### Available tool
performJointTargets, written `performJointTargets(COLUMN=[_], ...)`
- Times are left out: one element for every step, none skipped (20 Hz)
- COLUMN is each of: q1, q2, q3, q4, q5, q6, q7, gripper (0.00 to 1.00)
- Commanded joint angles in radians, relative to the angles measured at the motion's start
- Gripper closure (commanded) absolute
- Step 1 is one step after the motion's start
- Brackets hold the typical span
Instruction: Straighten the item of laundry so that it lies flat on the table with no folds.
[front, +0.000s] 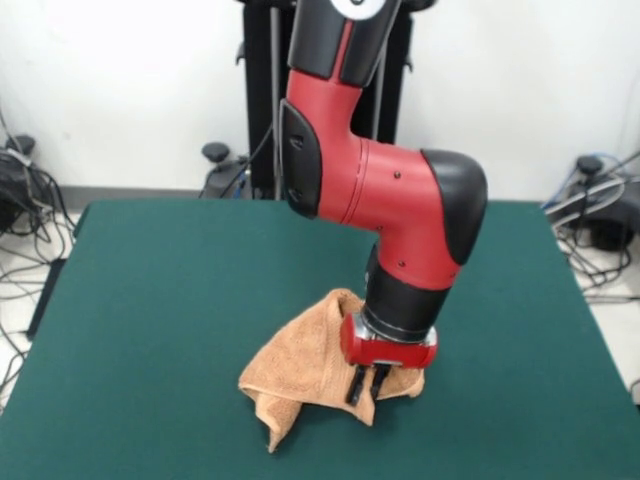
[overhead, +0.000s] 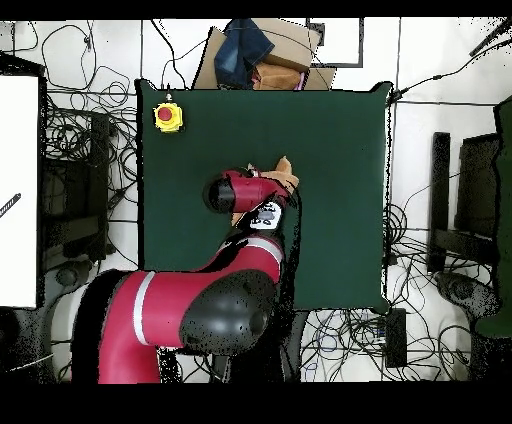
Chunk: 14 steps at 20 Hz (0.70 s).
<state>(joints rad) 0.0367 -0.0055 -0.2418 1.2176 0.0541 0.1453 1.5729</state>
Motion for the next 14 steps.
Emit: performJointTargets(q1=[-0.024, -0.026, -0.028, -0.035, -0.04, -0.041, -0.042, -0.045, -0.046, -0.047, -0.048, -0.047, -0.046, -0.044], q2=[-0.019, -0.028, -0.041, -0.058, -0.07, -0.07, -0.07, -0.071, -0.071, -0.072, -0.074, -0.073, -0.074, -0.074], q3=[0.036, 0.037, 0.036, 0.04, 0.046, 0.044, 0.045, 0.045, 0.045, 0.045, 0.045, 0.045, 0.046, 0.046], q4=[-0.022, -0.014, -0.001, 0.015, 0.034, 0.034, 0.039, 0.039, 0.042, 0.043, 0.045, 0.042, 0.048, 0.045], q5=[-0.019, -0.018, -0.023, -0.029, -0.037, -0.04, -0.044, -0.047, -0.052, -0.059, -0.066, -0.07, -0.074, -0.077], q6=[0.261, 0.254, 0.253, 0.257, 0.245, 0.245, 0.234, 0.236, 0.235, 0.239, 0.243, 0.242, 0.235, 0.24], q7=[0.047, 0.052, 0.051, 0.046, 0.044, 0.046, 0.05, 0.051, 0.051, 0.048, 0.045, 0.048, 0.054, 0.056], gripper=[1.0, 1.0, 1.0, 1.0, 1.0, 1.0, 1.0, 1.0, 1.0, 1.0, 1.0, 1.0, 1.0, 1.0])
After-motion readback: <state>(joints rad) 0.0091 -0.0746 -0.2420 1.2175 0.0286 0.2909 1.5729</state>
